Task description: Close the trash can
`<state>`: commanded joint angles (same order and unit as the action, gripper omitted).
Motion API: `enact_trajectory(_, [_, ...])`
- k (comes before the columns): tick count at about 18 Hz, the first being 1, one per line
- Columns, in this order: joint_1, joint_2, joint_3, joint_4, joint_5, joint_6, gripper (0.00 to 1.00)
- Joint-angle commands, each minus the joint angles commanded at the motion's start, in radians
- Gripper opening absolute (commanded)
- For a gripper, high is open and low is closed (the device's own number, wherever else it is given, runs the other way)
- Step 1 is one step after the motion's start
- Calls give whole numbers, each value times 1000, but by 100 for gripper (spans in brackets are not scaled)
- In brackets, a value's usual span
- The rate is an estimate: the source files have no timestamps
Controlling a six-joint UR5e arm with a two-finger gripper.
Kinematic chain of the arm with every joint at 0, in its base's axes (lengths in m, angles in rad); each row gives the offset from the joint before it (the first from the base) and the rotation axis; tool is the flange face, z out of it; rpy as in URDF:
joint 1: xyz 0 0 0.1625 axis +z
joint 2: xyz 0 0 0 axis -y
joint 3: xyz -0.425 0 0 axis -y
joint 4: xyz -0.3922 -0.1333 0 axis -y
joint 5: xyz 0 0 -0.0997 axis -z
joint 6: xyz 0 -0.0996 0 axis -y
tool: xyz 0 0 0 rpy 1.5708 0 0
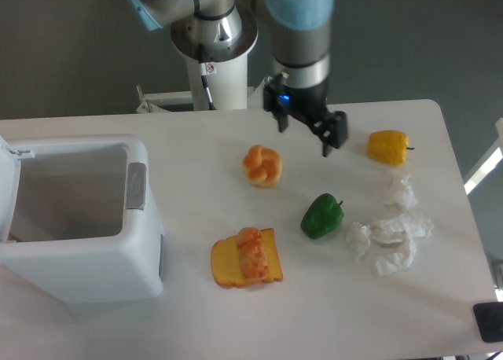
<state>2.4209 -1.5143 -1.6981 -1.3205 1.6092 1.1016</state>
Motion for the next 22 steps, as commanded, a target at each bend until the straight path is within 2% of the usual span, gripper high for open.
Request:
enact_trajectory(3, [-61,58,-2,-65,-8,-55,100])
enact_trajectory(9, [-204,92,-3,-94,-25,-208,100])
enact_trajectory(15, [-365,94,12,-86,-69,-509,100])
enact_trajectory(18, [-420,111,17,-80,-127,-580,100])
enact_trajectory(22, [-476,106,46,-33,-211,-695,100])
